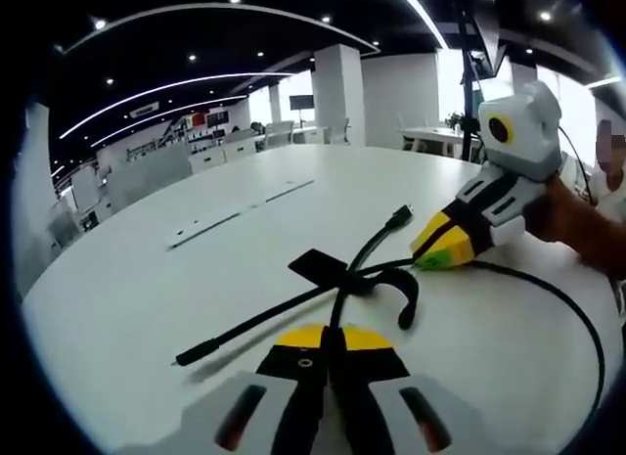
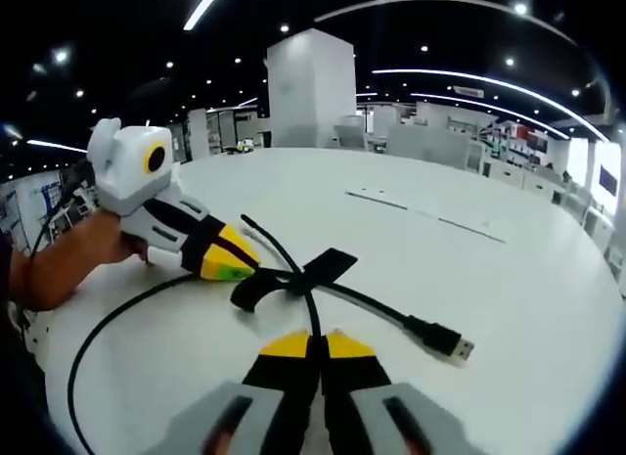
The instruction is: Find the charging cable on the desk, coil it up and secure with Velcro.
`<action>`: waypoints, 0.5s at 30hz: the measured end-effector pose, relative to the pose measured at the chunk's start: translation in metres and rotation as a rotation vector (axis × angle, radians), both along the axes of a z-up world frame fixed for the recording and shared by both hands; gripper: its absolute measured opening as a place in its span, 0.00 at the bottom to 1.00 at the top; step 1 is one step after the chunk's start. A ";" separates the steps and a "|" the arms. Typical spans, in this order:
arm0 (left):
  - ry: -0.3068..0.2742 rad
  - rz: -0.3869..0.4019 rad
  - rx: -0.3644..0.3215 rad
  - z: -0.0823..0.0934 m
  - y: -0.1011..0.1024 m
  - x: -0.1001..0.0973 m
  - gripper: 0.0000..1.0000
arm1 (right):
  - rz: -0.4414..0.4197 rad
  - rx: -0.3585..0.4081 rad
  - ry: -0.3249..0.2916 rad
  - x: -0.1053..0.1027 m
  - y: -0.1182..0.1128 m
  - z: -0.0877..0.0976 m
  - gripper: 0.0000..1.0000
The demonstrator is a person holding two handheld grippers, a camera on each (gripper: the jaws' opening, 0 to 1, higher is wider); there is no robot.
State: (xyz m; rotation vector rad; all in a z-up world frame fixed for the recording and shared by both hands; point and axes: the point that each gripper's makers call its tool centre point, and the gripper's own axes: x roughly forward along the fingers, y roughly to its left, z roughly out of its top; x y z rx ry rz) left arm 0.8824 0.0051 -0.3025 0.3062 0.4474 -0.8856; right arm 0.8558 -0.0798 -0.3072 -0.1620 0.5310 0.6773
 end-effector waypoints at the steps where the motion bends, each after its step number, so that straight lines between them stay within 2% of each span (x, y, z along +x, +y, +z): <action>1: 0.001 0.002 0.000 0.000 0.000 0.000 0.05 | 0.001 -0.001 0.001 0.000 0.000 0.000 0.04; 15: -0.029 0.018 0.000 0.009 0.005 -0.001 0.05 | -0.002 -0.003 0.000 -0.001 0.000 -0.001 0.05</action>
